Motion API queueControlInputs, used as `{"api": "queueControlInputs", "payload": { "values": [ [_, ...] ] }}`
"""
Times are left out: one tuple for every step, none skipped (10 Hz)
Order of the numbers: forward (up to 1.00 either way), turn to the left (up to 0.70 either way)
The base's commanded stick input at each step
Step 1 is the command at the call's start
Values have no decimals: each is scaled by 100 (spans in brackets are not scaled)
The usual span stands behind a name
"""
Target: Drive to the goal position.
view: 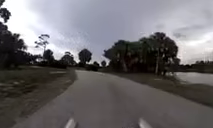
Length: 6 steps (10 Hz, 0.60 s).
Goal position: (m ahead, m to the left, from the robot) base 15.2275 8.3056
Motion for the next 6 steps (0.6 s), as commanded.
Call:
{"api": "queueControlInputs", "payload": {
  "values": [
    [100, 40],
    [100, 40],
    [100, 30],
    [100, 3],
    [100, 0],
    [100, 0]
  ]
}}
